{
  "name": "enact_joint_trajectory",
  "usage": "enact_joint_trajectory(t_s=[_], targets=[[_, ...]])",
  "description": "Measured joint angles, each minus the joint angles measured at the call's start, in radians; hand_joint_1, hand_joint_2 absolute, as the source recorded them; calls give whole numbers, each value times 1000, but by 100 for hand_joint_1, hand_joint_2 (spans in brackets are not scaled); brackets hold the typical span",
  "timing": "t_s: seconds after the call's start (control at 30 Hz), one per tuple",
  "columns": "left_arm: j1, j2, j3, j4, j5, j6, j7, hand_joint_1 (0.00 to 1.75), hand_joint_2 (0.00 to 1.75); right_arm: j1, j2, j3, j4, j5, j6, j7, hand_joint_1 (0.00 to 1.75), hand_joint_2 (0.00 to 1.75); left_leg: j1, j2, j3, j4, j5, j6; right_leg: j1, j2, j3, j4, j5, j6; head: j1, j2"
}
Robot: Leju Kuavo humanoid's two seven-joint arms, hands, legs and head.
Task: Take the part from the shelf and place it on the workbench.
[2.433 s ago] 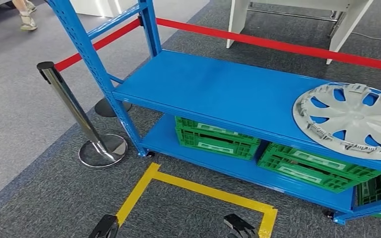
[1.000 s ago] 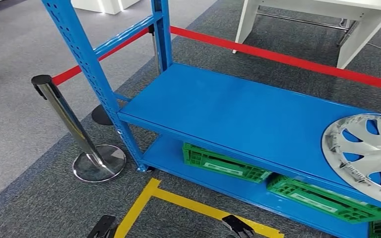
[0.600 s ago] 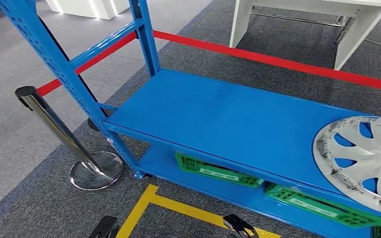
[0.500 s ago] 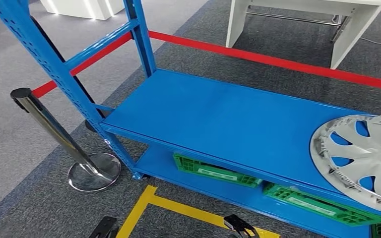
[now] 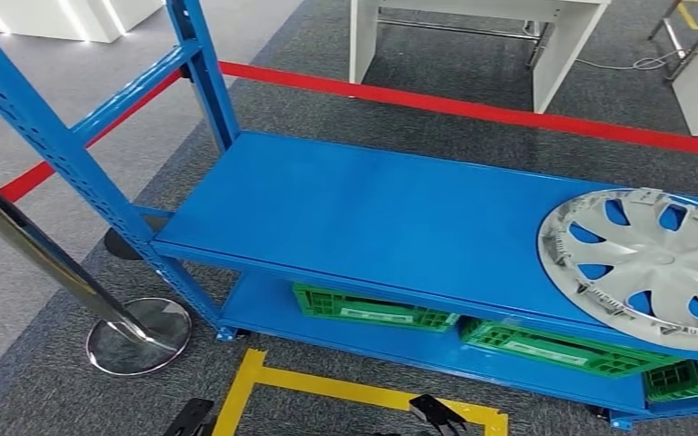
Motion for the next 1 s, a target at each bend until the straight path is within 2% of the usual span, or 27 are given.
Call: enact_joint_trajectory(t_s=[0.03, 0.07, 0.13, 0.17, 0.2, 0.27, 0.3, 0.33, 0.37, 0.4, 0.43, 0.47, 0.5, 0.53, 0.57, 0.6, 0.63, 0.67, 0.7, 0.77, 0.8, 0.83, 0.9, 0.93, 0.97, 1.0], targets=[[0, 0, 0, 0, 0, -2, 1, 0, 0, 2, 0, 0, 0, 0, 0, 0, 0, 0, -1, 11, 2, 0, -2, 0, 0, -4, 11, -22, 22, 0, 0, 0], [-1, 0, 0, 0, 0, -4, 2, 0, 0, 3, 0, 0, 0, 0, 0, 1, 0, 0, -1, 21, 5, 0, -5, -2, 1, -14, 42, -80, 56, -3, 0, 0], [-1, -1, 0, 0, 0, -7, 5, 0, 87, 0, 0, 0, 0, 0, 1, 1, 0, 0, -6, 39, 13, 2, -13, -9, 7, -62, 116, -215, 105, -12, 1, 0], [-1, -1, 0, 0, 0, -8, 6, 0, 131, -3, 0, 0, 0, 0, 1, 1, 0, 0, -9, 48, 17, 4, -17, -14, 11, -81, 140, -257, 113, -19, 1, 0], [-1, -1, 0, 0, 0, -10, 7, 0, 175, -5, 0, 0, 0, 0, 1, 2, 0, 0, -12, 58, 19, 4, -20, -19, 15, -91, 150, -274, 111, -25, 0, 0], [-2, -1, 0, 0, 0, -12, 8, 0, 175, -5, 0, 0, 0, 0, 1, 4, 0, 0, -14, 79, 26, 3, -26, -28, 15, -70, 152, -278, 111, -38, -1, 0], [-3, -2, 0, 0, 0, -12, 8, 0, 175, -3, 0, 0, 0, 0, 2, 5, 0, 0, -13, 76, 28, 7, -32, -33, 13, -58, 154, -280, 112, -43, -2, 0], [-4, -2, 0, 0, 0, -13, 8, 0, 175, -3, 0, 0, 0, 1, 2, 7, 0, 0, -10, 59, 25, 25, -47, -39, 9, -46, 157, -284, 114, -48, -4, 0], [-4, -2, 0, 0, -1, -13, 8, 0, 175, -3, 0, 0, 0, 1, 4, 8, 0, 0, -8, 35, 10, 65, -72, -44, 6, -34, 160, -286, 116, -53, -8, 0], [-4, -1, 0, 0, -1, -14, 7, 0, 175, -4, 1, 0, 0, 1, 5, 8, 0, 0, -5, 8, -16, 125, -103, -48, 4, -21, 161, -287, 116, -56, -12, 0], [-3, -1, 0, 0, -1, -14, 7, 0, 175, -5, 1, 0, 0, 2, 5, 9, 0, 0, -3, -9, -49, 195, -133, -51, 4, -7, 162, -287, 116, -58, -14, 0], [-1, 0, 0, 0, -1, -15, 7, 0, 175, -4, 1, 0, 0, 2, 6, 9, 0, 0, -2, -16, -81, 253, -151, -52, 4, 8, 163, -287, 115, -59, -15, 0], [1, 0, 0, 0, -1, -15, 7, 0, 175, -3, 1, 0, 0, 2, 6, 9, 0, 0, -1, -19, -99, 281, -150, -53, 4, 23, 164, -286, 115, -59, -14, 0], [3, 0, 0, 0, -1, -15, 7, 0, 175, -2, 1, 0, 0, 2, 6, 9, 0, 0, -1, -21, -101, 272, -128, -52, 4, 38, 166, -286, 114, -59, -14, 0], [3, 0, 0, 0, -1, -15, 7, 0, 175, -1, 1, 0, 0, 2, 6, 10, 0, 0, 0, -26, -86, 224, -89, -50, 3, 54, 169, -286, 114, -58, -14, 0], [3, 0, 0, 0, -1, -15, 7, 0, 175, -1, 1, 0, 0, 2, 6, 10, 0, 0, 2, -43, -60, 155, -46, -48, 3, 68, 171, -285, 112, -56, -14, 0], [2, 0, 0, 0, -1, -15, 7, 0, 175, -2, 2, 0, 0, 2, 7, 10, 0, 0, 5, -67, -35, 91, -16, -45, 3, 81, 171, -283, 111, -52, -14, 0], [2, 0, 0, 1, -1, -15, 7, 0, 175, -3, 2, 0, 0, 2, 7, 11, 0, 0, 7, -87, -16, 44, 1, -43, 3, 93, 169, -282, 110, -47, -14, 0], [2, 1, 0, 1, -1, -15, 7, 0, 175, -3, 2, 0, 0, 2, 7, 13, 0, 0, 7, -102, -8, 20, 4, -40, 2, 103, 165, -281, 110, -41, -14, 0], [0, 0, 0, 2, -2, -16, 8, 0, 175, -1, 2, 0, 1, 3, 10, 24, 0, 0, 5, -100, -6, 12, 1, -33, -1, 117, 160, -283, 113, -27, -13, 0], [-2, 0, 0, 2, -3, -16, 8, 0, 175, 1, 2, 0, 1, 3, 13, 33, 0, 44, 6, -94, -4, 8, 3, -26, -3, 108, 156, -282, 110, -21, -13, 0], [-3, 0, 0, 2, -3, -17, 9, 0, 175, 2, 1, 0, 1, 3, 17, 42, 0, 87, 6, -88, -2, 4, 6, -19, -2, 87, 148, -269, 100, -16, -10, 0], [-4, 0, 0, 2, -3, -22, 16, 0, 175, 1, 1, 0, 1, 1, 26, 60, 0, 175, 6, -72, 0, -1, 9, -9, 0, 30, 103, -180, 50, -11, -5, 0], [-2, 0, 0, 2, -3, -28, 23, 0, 175, 0, 1, 0, 1, 0, 29, 68, 0, 175, 4, -63, 0, -1, 8, -6, 1, 12, 69, -113, 19, -9, -3, 0], [-1, 0, 0, 1, -2, -37, 28, 0, 175, 5, 0, 0, 2, 1, 31, 75, 0, 175, 3, -54, 0, -1, 7, -4, 1, 4, 38, -50, -5, -8, -3, 0], [1, 1, 0, -3, -2, -48, 32, 0, 175, 15, -2, 0, 4, 1, 31, 81, 0, 175, 1, -46, 1, -1, 6, -3, 1, 2, 20, -12, -12, -7, -3, 0]])
